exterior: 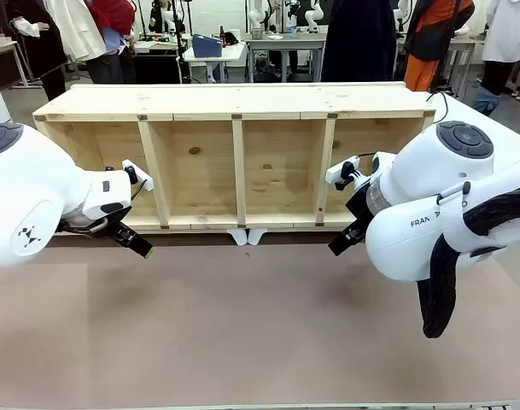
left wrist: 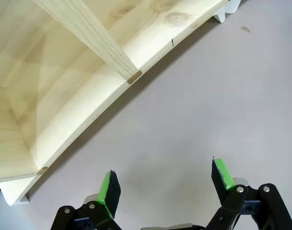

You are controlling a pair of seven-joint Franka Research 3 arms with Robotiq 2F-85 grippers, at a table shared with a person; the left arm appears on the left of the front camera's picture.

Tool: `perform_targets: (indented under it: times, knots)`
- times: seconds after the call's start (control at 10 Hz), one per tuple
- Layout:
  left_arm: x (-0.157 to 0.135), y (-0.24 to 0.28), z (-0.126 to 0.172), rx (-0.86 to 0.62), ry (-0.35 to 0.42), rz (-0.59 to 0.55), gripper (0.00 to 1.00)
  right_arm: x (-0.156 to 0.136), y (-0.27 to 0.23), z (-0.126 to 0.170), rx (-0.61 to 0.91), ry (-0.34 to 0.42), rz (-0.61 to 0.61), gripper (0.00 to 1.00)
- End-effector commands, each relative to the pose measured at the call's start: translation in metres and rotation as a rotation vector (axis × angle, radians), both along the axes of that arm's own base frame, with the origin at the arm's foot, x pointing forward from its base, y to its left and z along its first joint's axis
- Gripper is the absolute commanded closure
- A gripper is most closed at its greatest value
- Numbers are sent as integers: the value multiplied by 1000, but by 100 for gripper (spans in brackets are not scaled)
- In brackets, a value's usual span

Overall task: Perform cable management.
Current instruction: When the cord part of the Power Cable appears at the lower middle area of the table and stops, grasp the cord part of the Power Cable.

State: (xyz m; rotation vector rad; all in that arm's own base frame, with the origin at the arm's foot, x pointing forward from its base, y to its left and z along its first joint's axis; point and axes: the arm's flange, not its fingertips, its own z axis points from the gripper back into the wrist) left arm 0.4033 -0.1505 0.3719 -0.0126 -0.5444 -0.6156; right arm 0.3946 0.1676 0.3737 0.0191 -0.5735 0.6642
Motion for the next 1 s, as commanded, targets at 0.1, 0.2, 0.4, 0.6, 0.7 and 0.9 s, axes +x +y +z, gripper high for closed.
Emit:
perform_targets:
  times: [0.1, 0.2, 0.4, 0.6, 0.7, 0.9]
  knots:
    - [0, 0, 0, 0, 0, 0, 0, 0, 0, 0, 0, 0, 0, 0]
    - [0, 0, 0, 0, 0, 0, 0, 0, 0, 0, 0, 0, 0, 0]
    - [0, 0, 0, 0, 0, 0, 0, 0, 0, 0, 0, 0, 0, 0]
    - [0, 0, 0, 0, 0, 0, 0, 0, 0, 0, 0, 0, 0, 0]
    - [0, 0, 0, 0, 0, 0, 0, 0, 0, 0, 0, 0, 0, 0]
    - [0, 0, 0, 0, 0, 0, 0, 0, 0, 0, 0, 0, 0, 0]
